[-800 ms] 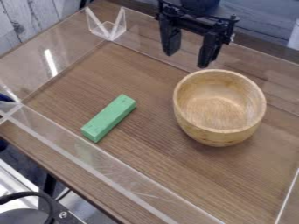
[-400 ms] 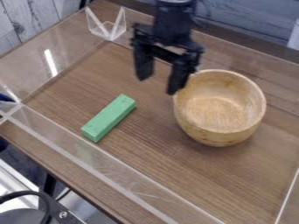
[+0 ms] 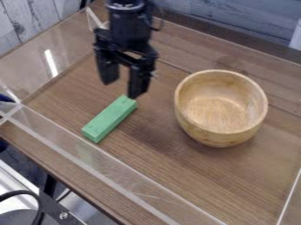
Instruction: Put the green block in the brown bowl
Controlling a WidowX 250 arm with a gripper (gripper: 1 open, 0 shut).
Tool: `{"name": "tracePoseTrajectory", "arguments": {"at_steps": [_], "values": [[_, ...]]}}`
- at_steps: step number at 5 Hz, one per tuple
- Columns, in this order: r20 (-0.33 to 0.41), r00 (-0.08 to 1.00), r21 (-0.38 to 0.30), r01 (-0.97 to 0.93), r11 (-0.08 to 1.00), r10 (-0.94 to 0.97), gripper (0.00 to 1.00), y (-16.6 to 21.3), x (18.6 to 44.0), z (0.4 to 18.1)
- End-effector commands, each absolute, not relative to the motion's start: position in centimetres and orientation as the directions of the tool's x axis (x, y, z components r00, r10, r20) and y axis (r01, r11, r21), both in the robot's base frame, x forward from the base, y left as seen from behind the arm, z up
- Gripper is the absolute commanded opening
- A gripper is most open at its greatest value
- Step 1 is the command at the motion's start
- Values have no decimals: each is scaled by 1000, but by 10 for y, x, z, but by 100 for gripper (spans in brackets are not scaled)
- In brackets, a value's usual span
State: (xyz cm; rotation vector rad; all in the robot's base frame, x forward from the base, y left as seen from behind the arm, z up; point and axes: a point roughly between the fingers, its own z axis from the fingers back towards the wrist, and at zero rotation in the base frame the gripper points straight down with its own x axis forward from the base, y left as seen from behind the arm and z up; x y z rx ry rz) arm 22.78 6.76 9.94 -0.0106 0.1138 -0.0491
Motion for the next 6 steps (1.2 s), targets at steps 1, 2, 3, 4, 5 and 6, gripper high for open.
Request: {"name": "tracePoseTrajectory", "arguments": {"at_steps": [1, 2, 3, 4, 5, 6], "values": [[-63, 996, 12, 59, 998, -58, 100, 83, 222, 101], [-65, 996, 17, 57, 998, -56, 100, 91, 215, 90], [-70, 996, 20, 56, 998, -55, 100, 96, 214, 79], [-76, 996, 19, 56, 998, -54, 100, 99, 214, 68], [-82, 995, 20, 56, 998, -54, 100, 100, 214, 59], [-84, 995, 16, 58, 998, -56, 100, 100, 214, 52]]}}
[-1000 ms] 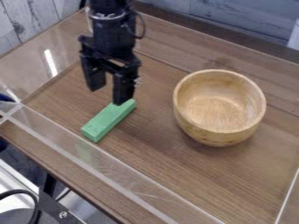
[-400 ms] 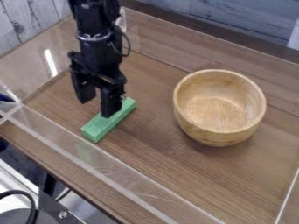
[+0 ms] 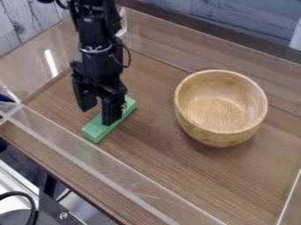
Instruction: Put the green block in the brown bowl
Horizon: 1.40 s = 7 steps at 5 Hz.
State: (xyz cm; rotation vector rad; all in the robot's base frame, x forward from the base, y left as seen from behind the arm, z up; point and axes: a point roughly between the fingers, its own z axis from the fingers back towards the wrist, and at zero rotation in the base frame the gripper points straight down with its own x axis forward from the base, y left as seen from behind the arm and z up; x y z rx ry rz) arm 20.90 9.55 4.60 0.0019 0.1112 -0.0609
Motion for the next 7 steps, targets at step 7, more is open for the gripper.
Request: {"name": "tracePoseTrajectory", "arguments": {"at_steps": [7], "values": [[-47, 998, -46, 45, 998, -47, 100, 90, 214, 61]]}}
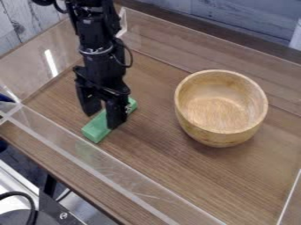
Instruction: Put the green block in the brown bowl
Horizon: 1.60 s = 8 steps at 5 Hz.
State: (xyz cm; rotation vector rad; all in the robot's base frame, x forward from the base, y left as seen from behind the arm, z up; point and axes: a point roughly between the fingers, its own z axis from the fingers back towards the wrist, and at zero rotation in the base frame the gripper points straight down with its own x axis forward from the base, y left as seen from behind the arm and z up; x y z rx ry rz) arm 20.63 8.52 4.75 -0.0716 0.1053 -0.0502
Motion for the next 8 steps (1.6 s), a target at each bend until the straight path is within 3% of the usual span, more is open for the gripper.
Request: {"name": "tracePoseTrajectory", "arguments": {"at_steps": [1, 3, 4, 5, 8], "values": [[-46, 998, -50, 42, 998, -44, 100, 90, 215, 61], [-44, 998, -58, 35, 998, -37, 100, 91, 216, 60], [-52, 998, -57, 29, 998, -32, 0, 93, 216, 54], [-48, 998, -59, 25, 998, -28, 0, 92, 217, 56], [12, 1000, -82, 16, 997, -15, 0, 75, 241, 106]]}}
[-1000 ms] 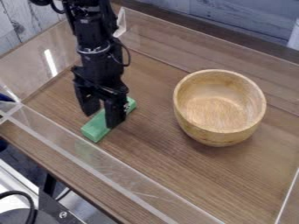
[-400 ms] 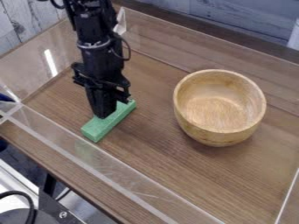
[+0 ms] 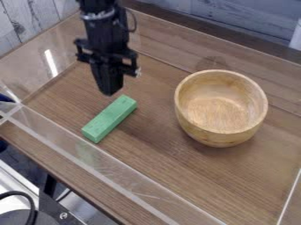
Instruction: Put the green block in the brown bowl
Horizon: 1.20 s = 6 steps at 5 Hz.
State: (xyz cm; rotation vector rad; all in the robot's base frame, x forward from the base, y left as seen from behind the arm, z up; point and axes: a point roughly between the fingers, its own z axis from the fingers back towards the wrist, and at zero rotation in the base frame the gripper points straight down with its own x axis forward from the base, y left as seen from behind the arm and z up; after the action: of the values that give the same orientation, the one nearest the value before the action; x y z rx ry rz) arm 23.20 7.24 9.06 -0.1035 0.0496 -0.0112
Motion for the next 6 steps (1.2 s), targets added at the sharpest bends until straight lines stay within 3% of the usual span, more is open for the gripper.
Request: {"name": "tracePoseTrajectory", "arguments": {"at_steps": [1, 2, 5, 6], "values": [[5, 1000, -74, 27, 997, -27, 100, 79, 240, 86], [-8, 999, -67, 35, 997, -36, 100, 81, 241, 67], [-38, 999, -52, 27, 998, -29, 100, 87, 236, 36], [-46, 999, -53, 21, 998, -24, 0, 89, 236, 29]]}}
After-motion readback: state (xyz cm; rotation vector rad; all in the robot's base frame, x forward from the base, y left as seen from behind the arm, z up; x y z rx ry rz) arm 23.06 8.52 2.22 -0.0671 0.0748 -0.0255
